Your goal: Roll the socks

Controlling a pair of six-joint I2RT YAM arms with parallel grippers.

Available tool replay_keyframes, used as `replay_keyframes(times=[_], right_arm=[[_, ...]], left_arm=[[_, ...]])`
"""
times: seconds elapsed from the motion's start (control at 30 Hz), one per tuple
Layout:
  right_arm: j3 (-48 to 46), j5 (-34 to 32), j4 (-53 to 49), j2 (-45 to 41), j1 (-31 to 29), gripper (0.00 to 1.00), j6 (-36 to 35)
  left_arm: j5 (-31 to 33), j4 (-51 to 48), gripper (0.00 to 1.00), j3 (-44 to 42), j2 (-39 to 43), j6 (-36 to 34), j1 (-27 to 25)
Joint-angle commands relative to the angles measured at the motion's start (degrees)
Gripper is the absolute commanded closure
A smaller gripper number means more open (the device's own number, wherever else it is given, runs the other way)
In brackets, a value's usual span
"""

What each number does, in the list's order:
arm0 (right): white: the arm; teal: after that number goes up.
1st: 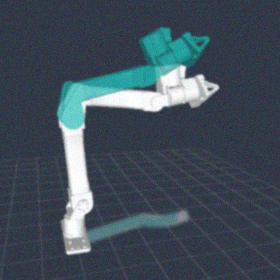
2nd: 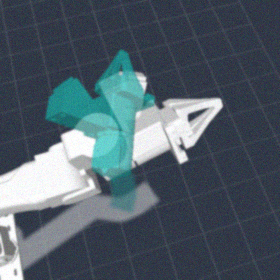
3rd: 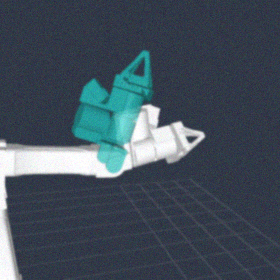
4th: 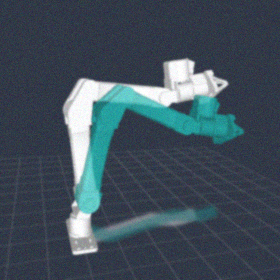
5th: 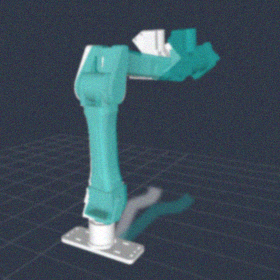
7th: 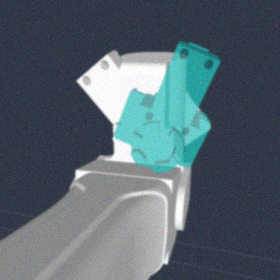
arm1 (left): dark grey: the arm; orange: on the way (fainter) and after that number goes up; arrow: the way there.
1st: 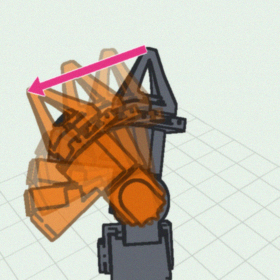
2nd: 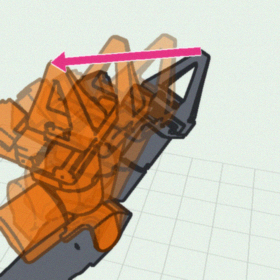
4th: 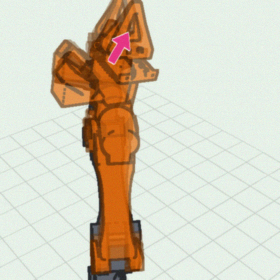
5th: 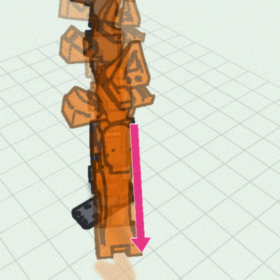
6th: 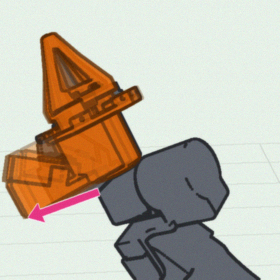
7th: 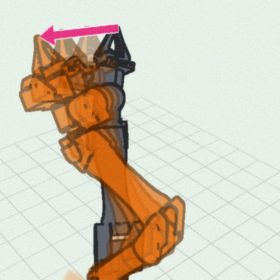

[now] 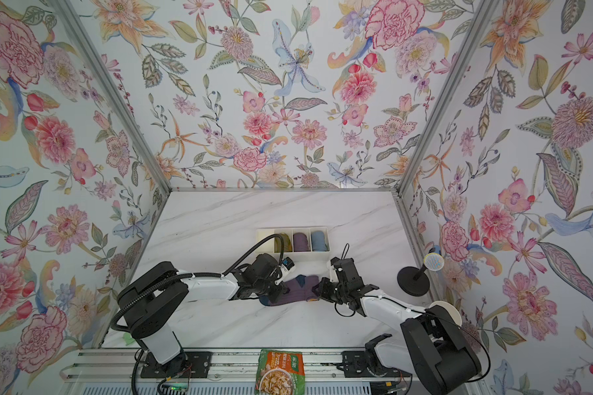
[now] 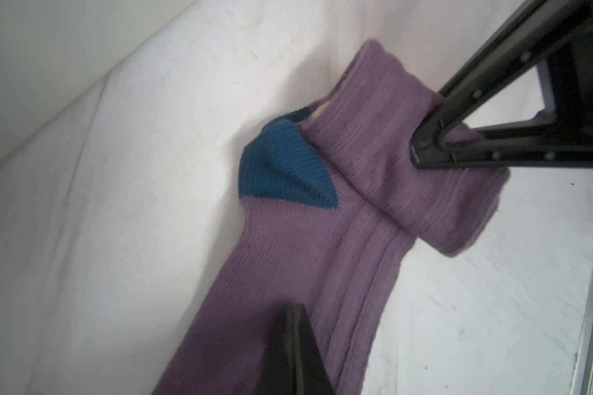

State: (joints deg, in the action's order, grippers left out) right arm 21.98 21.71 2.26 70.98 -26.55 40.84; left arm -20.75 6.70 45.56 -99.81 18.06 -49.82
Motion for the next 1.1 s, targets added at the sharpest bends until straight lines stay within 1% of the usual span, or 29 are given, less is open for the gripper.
replay_keyframes(times=[0.0, 0.27, 0.37, 0.57, 0.63, 0.8, 1.07], right_arm=[[2.89, -6.78, -7.36, -1.28, -1.01, 0.98, -2.4], [8.25, -16.09, -15.47, 0.2, -5.71, 0.98, -4.09], [10.1, -19.85, -18.83, 1.14, -7.25, 0.98, -4.37], [13.58, -25.63, -23.42, 3.41, -10.18, 0.98, -4.84], [14.95, -27.67, -24.88, 4.3, -12.51, 0.98, -4.85], [18.54, -33.45, -29.53, 6.48, -15.74, 0.98, -4.89], [22.87, -38.53, -33.95, 11.02, -18.89, 0.98, -4.71]], left_arm=[[1.42, -3.55, 1.0, -3.82, 0.13, 1.43, 0.34], [-0.38, -0.44, 1.0, -6.31, 0.71, 3.15, 0.34], [-1.22, -2.0, 1.0, -5.46, -0.09, 2.68, 0.34], [-1.32, -0.24, 1.0, -6.01, 0.79, 3.2, 0.3], [-1.34, 0.05, 1.0, -5.78, 1.32, 3.24, 0.32], [-1.35, 0.06, 1.0, -5.4, 2.72, 3.12, 0.34], [-4.32, 0.56, 1.0, -4.96, 6.96, 3.76, 0.33]])
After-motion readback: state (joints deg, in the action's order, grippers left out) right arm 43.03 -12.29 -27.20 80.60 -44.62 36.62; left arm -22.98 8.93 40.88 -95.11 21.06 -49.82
